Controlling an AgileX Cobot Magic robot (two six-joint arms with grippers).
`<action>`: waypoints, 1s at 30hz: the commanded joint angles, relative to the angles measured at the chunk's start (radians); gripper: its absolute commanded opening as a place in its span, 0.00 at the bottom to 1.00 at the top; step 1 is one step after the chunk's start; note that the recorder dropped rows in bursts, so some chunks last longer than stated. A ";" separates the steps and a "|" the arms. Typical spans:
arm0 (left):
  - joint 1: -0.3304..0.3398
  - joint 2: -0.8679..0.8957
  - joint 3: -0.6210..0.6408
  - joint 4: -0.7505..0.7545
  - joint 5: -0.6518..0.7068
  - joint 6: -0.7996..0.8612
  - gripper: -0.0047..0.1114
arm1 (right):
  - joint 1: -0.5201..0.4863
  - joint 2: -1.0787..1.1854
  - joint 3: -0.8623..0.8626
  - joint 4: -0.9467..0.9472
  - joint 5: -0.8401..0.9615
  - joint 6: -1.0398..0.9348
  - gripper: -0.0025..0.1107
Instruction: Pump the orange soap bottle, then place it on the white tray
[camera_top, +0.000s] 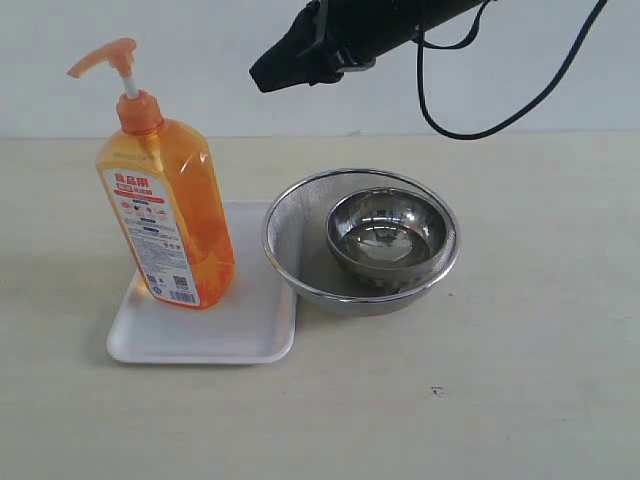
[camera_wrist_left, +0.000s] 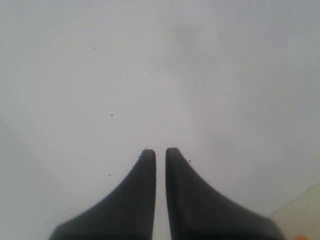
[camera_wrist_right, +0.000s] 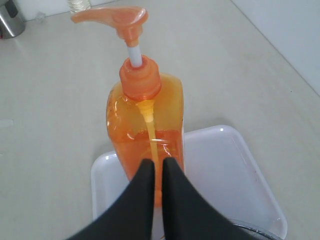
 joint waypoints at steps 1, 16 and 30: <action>-0.003 0.002 0.006 -0.012 0.003 -0.014 0.08 | -0.007 -0.017 -0.002 0.003 0.001 0.005 0.02; -0.003 0.071 0.169 0.130 0.043 -0.023 0.08 | -0.007 -0.017 -0.002 -0.004 -0.012 -0.085 0.02; -0.003 -0.200 0.568 0.403 -0.232 -0.454 0.08 | -0.007 -0.009 -0.002 -0.047 -0.040 -0.085 0.02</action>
